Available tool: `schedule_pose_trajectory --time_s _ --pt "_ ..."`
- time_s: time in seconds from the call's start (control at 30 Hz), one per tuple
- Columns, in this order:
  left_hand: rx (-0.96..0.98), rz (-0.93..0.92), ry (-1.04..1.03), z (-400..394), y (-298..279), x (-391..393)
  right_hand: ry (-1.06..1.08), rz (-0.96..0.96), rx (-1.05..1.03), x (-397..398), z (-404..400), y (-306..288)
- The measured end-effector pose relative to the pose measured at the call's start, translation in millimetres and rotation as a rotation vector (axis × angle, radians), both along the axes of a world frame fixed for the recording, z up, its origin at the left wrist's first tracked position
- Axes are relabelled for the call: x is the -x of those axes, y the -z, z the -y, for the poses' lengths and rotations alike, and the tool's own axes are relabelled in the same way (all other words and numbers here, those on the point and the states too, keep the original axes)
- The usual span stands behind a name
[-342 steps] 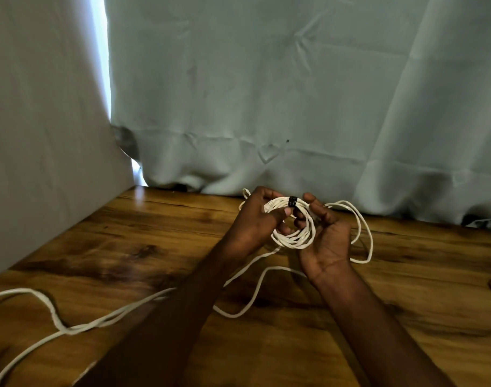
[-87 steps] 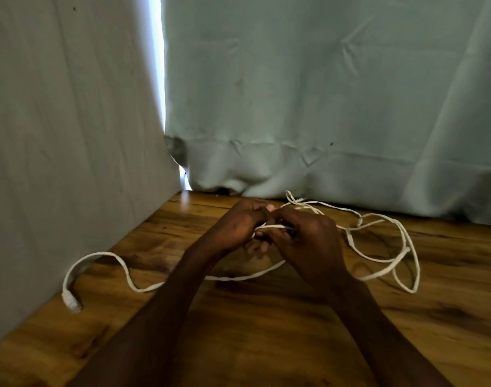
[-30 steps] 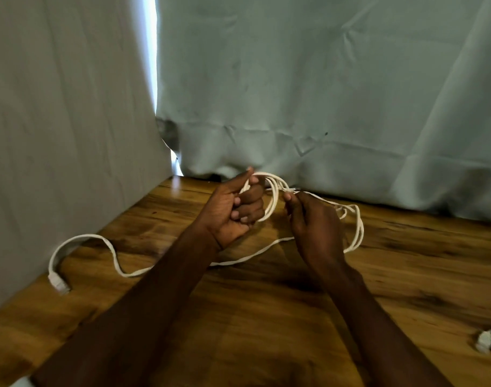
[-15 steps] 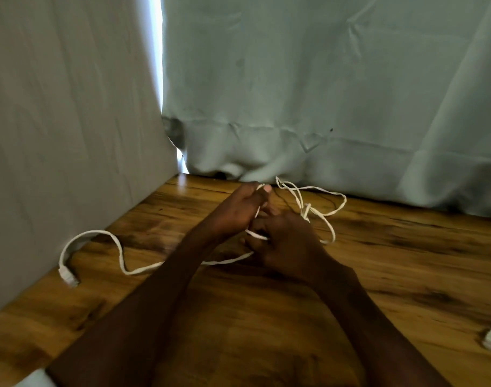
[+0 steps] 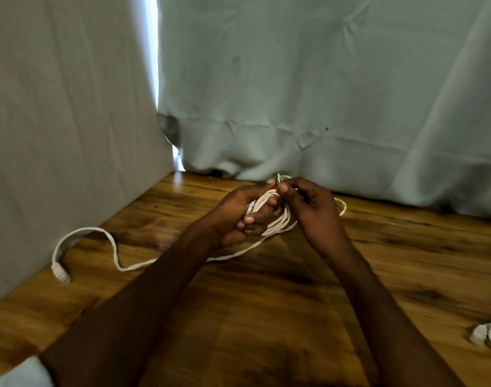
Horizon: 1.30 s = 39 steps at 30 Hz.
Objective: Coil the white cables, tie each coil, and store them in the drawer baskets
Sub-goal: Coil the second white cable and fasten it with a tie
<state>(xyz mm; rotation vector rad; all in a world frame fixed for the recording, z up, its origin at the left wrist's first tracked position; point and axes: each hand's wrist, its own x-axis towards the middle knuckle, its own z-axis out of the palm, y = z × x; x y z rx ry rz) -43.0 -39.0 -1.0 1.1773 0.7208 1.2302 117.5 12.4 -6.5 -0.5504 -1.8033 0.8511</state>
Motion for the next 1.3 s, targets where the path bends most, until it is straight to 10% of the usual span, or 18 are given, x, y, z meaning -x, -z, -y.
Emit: schedule_pose_trajectory --time_s 0.27,0.63,1.0,1.3 --pt "-0.039 0.369 0.025 -7 -1 3 -0.073 -0.074 0.088 11 4 1" --pt "-0.116 -0.042 -0.123 5 -10 1 -0.007 -0.142 0.106 8 5 4" --pt "-0.114 0.788 0.212 -9 -4 24 0.015 0.045 0.001 1 3 13" --pt "-0.189 0.987 -0.160 -3 -14 34 0.088 0.548 -0.469 25 3 36"
